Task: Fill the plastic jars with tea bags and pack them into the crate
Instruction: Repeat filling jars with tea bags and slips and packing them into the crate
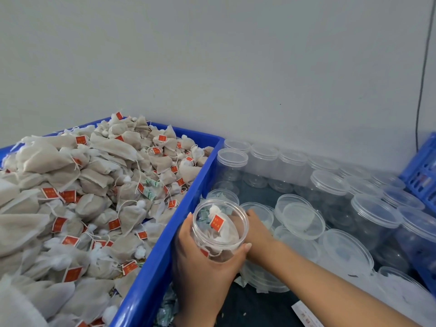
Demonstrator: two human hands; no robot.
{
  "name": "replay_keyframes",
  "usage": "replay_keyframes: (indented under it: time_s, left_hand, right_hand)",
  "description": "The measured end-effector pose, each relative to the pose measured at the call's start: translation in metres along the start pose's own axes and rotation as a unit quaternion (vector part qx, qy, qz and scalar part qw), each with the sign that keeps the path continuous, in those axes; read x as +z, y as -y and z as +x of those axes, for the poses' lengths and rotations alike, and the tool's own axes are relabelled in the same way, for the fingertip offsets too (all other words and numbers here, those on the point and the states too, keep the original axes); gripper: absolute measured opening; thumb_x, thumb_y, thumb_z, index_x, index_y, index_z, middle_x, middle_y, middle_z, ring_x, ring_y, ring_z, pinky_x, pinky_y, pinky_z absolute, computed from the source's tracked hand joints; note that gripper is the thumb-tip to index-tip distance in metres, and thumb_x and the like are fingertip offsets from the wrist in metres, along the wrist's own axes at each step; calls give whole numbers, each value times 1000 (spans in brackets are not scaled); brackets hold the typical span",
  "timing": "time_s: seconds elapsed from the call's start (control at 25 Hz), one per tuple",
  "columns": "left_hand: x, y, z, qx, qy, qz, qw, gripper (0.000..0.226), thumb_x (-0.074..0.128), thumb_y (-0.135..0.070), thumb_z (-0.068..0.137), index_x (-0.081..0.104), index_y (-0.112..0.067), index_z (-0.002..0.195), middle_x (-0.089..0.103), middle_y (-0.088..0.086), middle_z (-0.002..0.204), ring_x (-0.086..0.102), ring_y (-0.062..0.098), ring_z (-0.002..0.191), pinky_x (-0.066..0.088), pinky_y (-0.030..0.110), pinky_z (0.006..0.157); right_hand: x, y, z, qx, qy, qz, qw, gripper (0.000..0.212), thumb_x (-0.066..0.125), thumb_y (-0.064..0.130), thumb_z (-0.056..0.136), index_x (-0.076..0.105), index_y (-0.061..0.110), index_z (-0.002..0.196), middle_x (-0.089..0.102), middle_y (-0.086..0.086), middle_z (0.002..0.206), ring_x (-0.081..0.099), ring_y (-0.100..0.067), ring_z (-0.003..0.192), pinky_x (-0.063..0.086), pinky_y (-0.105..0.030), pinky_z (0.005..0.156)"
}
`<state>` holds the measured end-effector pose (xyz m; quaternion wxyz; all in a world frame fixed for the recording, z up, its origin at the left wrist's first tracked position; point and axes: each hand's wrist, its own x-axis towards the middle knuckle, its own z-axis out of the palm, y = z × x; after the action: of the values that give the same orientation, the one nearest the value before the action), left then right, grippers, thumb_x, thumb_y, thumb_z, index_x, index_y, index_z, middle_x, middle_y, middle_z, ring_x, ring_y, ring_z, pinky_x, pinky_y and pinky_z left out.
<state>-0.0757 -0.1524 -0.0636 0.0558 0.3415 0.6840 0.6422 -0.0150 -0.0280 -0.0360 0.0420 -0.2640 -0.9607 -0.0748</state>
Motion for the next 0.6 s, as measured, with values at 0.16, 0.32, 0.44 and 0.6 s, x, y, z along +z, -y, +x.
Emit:
replay_keyframes:
  time_s: [0.16, 0.32, 0.44, 0.6]
  left_hand:
    - [0, 1, 0, 3, 4, 9, 1000, 121, 77, -69, 35, 36, -22, 138, 50, 0, 135, 48, 21, 126, 48, 48, 97]
    - [-1, 0, 0, 15, -6, -6, 1000, 120, 68, -77, 38, 37, -20, 138, 50, 1, 135, 48, 21, 125, 48, 48, 97]
    - [-1, 0, 1, 13, -1, 3, 1000, 119, 70, -77, 38, 36, -21, 138, 49, 0, 134, 47, 20, 125, 48, 47, 97]
    - [-1, 2, 0, 10, -5, 12, 1000, 116, 68, -79, 40, 34, -26, 137, 47, -3, 133, 47, 18, 124, 48, 46, 97]
  right_hand:
    - [6, -4, 2, 23, 4, 67, 997, 31, 46, 21, 97, 51, 13, 126, 53, -8, 129, 47, -23, 121, 35, -36, 104]
    - [3, -3, 0, 4, -28, 42, 999, 13, 48, 21, 95, 60, 17, 99, 63, -5, 107, 57, -20, 103, 42, -29, 89]
    - [-25, -9, 0, 97, -128, 164, 973, 14, 51, 20, 94, 63, 14, 90, 66, -1, 93, 60, -17, 87, 47, -28, 75]
    - [-73, -9, -24, 140, -259, 311, 904, 14, 54, 19, 88, 61, 21, 77, 64, 12, 69, 55, -5, 62, 42, -17, 58]
